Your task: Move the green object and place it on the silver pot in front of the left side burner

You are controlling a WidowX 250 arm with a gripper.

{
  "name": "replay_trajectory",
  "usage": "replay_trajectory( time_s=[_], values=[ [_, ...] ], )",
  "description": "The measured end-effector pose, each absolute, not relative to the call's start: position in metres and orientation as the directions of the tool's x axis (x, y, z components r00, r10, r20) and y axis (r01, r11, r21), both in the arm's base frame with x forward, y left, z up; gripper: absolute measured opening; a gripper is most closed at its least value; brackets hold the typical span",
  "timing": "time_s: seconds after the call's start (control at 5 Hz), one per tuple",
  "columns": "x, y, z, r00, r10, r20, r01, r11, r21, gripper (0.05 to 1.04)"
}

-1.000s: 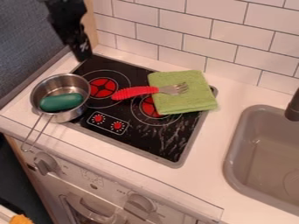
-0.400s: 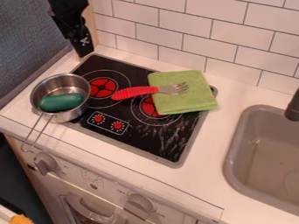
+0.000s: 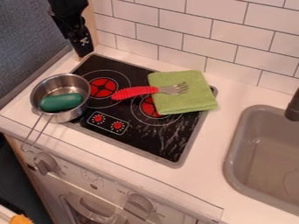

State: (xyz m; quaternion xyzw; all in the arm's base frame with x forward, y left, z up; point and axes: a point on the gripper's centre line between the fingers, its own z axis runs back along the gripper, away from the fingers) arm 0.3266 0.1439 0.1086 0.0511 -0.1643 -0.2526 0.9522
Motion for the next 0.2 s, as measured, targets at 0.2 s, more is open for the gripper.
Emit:
replay_trajectory(
  time_s=[0.2],
  values=[
    [0.3263, 0.1437, 0.1081, 0.818, -0.499, 0.286, 0.466, 0.867, 0.179, 1.001]
  ],
)
